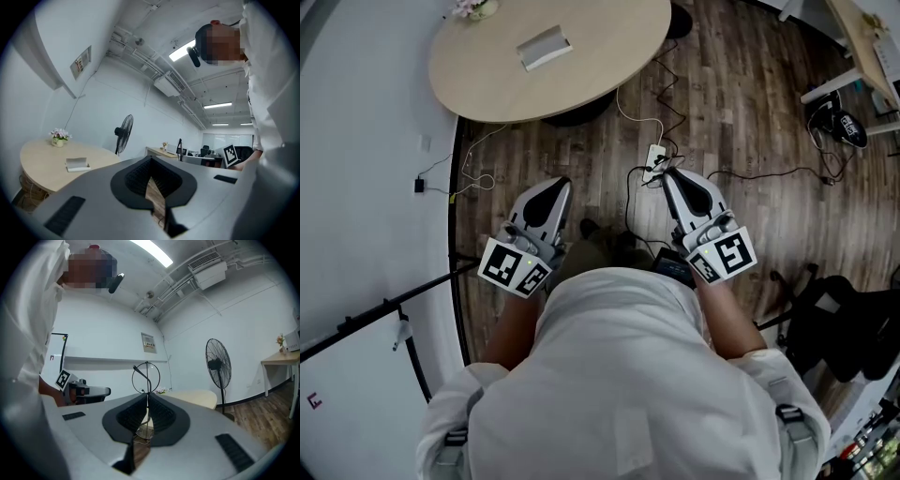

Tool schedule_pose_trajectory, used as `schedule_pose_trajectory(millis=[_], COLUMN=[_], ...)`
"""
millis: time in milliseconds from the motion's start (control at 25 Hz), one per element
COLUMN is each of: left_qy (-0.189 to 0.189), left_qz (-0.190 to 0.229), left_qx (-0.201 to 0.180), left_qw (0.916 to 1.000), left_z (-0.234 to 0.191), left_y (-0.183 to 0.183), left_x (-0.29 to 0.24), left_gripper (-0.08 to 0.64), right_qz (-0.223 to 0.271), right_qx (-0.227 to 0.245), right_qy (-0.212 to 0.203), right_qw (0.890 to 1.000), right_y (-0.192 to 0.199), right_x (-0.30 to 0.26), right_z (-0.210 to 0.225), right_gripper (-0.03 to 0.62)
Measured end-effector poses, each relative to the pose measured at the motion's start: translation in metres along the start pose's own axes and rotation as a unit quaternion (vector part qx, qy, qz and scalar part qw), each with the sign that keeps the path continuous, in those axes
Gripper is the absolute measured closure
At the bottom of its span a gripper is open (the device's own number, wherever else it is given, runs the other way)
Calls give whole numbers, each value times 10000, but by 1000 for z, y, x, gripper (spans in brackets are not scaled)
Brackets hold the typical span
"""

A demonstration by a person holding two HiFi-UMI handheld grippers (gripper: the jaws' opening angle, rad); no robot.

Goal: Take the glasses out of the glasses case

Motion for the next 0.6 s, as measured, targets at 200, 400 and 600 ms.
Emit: schedule_pose_trajectory(millis=[200, 400, 600], left_qy=[-64, -221, -175], left_qz=[-68, -98, -39], left_qx=[-14, 39, 67], left_qw=[10000, 9997, 9998], left_z=[3, -5, -10], left_y=[1, 4, 3], left_x=[3, 16, 24], left_gripper=[548, 548, 548], right_qz=[-147, -192, -194], right_qx=[-78, -82, -21], right_qy=[9, 9, 14], right_qw=[9999, 9998, 9998], right_y=[9, 7, 6], right_x=[-1, -7, -19], right_z=[0, 1, -6], right_gripper=[560, 560, 560])
Point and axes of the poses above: the fingertips, and each gripper's own axes: x backward along the fingers, z to its right, y out of its underside, the point moved 6 cm from there along x, backward along the fingers, and after that the axes turned 11 degrees about -z, right-handed, at the moved point
